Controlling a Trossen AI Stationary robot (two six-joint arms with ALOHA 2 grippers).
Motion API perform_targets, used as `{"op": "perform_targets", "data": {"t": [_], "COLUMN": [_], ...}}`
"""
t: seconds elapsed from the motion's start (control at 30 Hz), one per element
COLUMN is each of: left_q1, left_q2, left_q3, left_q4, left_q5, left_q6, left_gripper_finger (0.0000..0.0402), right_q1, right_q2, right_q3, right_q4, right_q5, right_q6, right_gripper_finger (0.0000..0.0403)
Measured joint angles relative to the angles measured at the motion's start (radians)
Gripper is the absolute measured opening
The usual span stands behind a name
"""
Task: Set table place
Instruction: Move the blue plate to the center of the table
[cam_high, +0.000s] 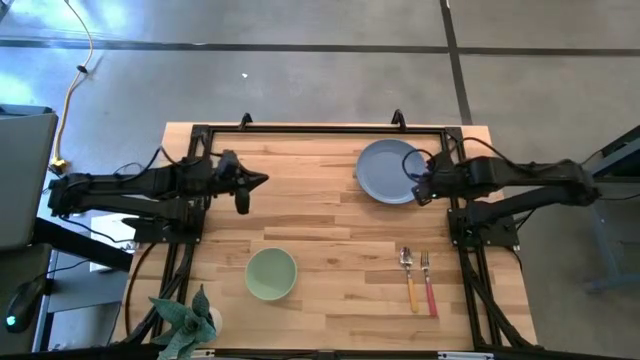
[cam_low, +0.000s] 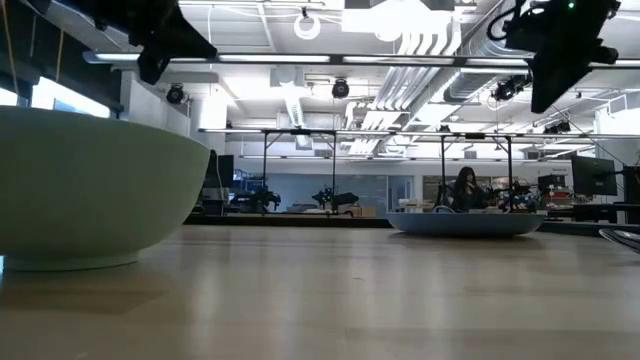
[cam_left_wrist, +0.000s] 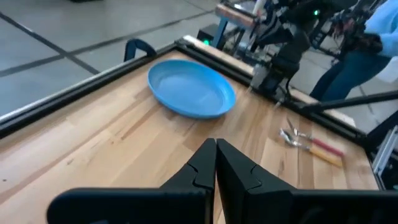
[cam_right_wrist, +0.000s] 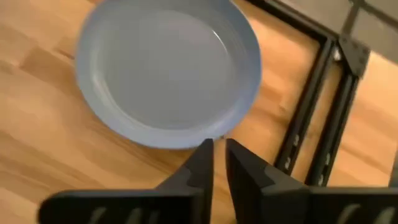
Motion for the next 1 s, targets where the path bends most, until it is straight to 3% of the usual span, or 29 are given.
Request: {"op": "perform_targets", "data": {"t": [0.13, 0.33, 0.77, 1.0], "left_q1": [0.0, 0.0, 0.0, 0.0], "left_q2": [0.022, 0.022, 0.021, 0.021], "left_q3": [0.001, 0.001, 0.001, 0.001], "left_q4": [0.0, -0.001, 0.0, 0.0], "left_q5": [0.034, 0.05, 0.049, 0.049], "left_q6": [-0.004, -0.004, -0.004, -0.004], "left_gripper_finger": [0.0001, 0.0001, 0.0001, 0.0001], "right_q1": [-0.051, -0.189, -0.592, -0.724], "right_q2": [-0.016, -0.081, -0.056, 0.014], "right_q3": [-0.047, -0.124, -0.337, -0.365], "right_q4": [0.002, 0.073, 0.475, 0.597], "right_q5": [-0.003, -0.044, -0.275, -0.306], "right_q6": [0.061, 0.006, -0.278, -0.367], "right_gripper_finger": [0.0074, 0.011, 0.0115, 0.0115]}}
